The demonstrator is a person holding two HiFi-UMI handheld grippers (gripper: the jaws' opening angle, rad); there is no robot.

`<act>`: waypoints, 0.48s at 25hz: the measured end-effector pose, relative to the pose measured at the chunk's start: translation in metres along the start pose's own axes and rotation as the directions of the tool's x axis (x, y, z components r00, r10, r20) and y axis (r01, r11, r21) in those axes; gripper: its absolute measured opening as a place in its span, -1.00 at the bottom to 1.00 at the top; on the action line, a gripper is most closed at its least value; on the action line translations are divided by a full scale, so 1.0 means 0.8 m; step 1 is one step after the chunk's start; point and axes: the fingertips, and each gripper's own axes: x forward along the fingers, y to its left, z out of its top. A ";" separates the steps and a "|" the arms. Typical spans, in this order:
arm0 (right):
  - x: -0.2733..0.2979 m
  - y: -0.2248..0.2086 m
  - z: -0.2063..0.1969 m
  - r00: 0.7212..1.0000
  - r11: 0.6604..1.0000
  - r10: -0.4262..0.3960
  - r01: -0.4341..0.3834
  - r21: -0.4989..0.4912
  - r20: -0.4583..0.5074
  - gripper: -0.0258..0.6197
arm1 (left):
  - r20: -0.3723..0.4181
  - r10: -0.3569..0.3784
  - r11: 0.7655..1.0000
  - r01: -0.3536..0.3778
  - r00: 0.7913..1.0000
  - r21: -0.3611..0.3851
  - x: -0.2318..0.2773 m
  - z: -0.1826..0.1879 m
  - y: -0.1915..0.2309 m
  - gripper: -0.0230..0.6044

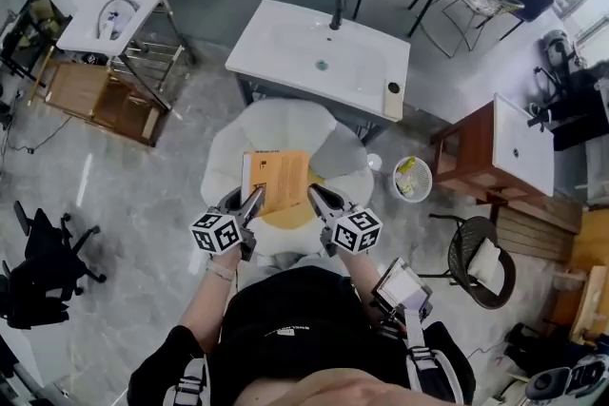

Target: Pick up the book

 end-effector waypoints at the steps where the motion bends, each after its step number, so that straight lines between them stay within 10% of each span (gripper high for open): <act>1: -0.003 0.001 0.006 1.000 1.000 -0.004 0.004 -0.003 0.008 -0.77 | 0.004 -0.004 1.000 0.004 1.000 0.005 -0.001 0.006 -0.003 -0.43; 12: -0.047 0.017 0.046 0.996 0.999 -0.032 0.034 -0.014 0.078 -0.77 | 0.074 -0.049 0.998 0.047 0.996 0.030 -0.019 0.061 -0.050 -0.43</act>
